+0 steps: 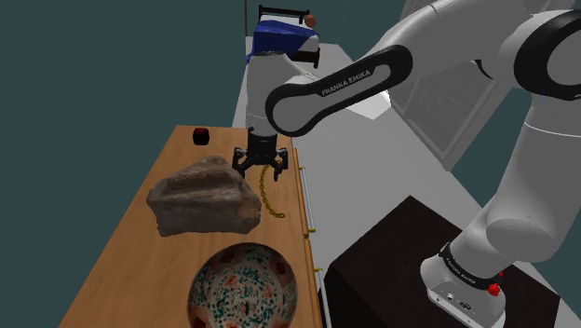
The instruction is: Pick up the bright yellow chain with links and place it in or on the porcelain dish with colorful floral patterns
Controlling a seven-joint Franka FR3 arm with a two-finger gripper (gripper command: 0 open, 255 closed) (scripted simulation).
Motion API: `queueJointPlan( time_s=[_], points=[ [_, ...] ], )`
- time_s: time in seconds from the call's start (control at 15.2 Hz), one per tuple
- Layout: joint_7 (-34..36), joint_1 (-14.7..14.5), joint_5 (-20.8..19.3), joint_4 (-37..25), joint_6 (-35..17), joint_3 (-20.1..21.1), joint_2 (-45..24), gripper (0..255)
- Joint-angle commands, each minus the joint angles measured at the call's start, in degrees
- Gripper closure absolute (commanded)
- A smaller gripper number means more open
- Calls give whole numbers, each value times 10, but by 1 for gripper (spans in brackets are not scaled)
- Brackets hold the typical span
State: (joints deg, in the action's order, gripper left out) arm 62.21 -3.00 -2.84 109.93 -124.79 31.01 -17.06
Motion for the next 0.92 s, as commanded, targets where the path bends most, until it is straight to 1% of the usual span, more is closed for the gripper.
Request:
queueJointPlan(
  time_s=[0.0, 0.26, 0.33, 0.46, 0.66, 0.86],
  points=[
    [2, -5, -1, 8, 9, 2, -9, 0],
    [2, -6, 0, 8, 9, 2, -9, 0],
    [3, -6, 0, 9, 7, 2, -9, 255],
    [4, -8, -5, 1, 8, 0, -18, 255],
    [-5, -1, -1, 13, 2, -1, -12, 255],
    [-2, -3, -1, 12, 3, 0, -11, 255]
  ],
)
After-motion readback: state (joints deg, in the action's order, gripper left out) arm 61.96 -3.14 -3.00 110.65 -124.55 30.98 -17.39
